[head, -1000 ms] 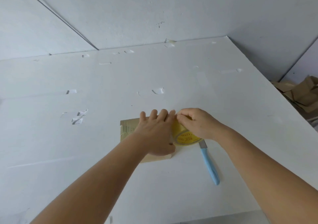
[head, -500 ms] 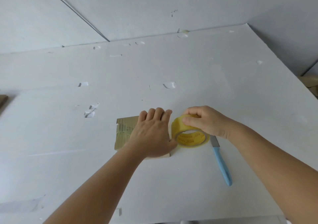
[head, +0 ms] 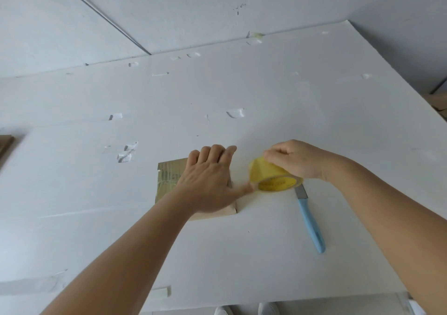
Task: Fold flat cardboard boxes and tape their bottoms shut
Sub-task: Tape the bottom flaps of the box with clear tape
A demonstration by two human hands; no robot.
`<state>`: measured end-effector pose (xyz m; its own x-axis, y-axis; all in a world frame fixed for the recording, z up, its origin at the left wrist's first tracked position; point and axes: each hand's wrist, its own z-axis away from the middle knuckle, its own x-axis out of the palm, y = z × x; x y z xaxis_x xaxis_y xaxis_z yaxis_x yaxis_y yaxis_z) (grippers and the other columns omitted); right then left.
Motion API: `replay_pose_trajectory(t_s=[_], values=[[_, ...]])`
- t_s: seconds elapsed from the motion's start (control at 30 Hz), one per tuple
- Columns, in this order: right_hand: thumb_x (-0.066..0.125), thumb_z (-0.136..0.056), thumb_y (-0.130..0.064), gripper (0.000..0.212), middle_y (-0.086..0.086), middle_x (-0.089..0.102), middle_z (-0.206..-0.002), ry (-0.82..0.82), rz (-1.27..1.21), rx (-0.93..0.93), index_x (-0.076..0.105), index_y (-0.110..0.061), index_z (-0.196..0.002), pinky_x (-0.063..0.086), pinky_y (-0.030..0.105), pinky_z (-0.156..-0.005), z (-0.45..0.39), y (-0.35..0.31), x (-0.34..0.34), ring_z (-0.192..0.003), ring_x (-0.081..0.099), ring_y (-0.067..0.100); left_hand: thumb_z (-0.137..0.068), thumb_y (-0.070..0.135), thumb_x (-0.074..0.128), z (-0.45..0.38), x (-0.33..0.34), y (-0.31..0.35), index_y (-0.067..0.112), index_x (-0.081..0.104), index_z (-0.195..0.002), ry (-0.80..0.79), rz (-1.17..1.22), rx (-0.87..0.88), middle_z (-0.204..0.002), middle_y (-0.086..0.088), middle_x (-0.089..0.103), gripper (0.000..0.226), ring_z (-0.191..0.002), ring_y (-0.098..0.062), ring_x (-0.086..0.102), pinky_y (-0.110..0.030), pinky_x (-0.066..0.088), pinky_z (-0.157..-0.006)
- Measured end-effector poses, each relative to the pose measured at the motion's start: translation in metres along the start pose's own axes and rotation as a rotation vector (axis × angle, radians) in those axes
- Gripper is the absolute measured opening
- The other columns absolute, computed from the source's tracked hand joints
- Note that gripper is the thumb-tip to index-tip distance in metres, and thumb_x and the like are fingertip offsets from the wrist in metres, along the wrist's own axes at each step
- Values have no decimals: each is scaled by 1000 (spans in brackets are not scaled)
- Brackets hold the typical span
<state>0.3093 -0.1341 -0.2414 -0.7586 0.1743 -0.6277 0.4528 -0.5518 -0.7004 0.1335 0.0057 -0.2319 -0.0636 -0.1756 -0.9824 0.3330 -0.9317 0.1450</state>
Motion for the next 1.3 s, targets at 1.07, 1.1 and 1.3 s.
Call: replay_pose_trajectory(t_s=[1.07,1.1,1.3], values=[[38,-99,-18,25,2,57,-116,877,-129,0,58,-13,-113,36,26,-91,26,-3,19,-109,49,18,-85,24,67,-81,-20,0,29,72,-102,-436,725,-65,-87,-2,70,18,-71,-10,59,-33,53,-82],[37,-98,-16,25,5,57,-116,891,-167,95,56,-11,-114,36,26,-90,28,6,24,-111,50,21,-84,23,68,-81,-19,-1,29,72,-100,-419,756,-78,-87,-3,70,17,-71,-12,59,-33,52,-81],[55,-87,-35,37,10,47,-115,448,169,504,49,-12,-116,41,33,-86,38,48,73,-107,48,30,-82,20,73,-80,-17,-3,27,72,-96,-371,876,-117,-79,0,70,15,-69,-13,59,-28,51,-76]])
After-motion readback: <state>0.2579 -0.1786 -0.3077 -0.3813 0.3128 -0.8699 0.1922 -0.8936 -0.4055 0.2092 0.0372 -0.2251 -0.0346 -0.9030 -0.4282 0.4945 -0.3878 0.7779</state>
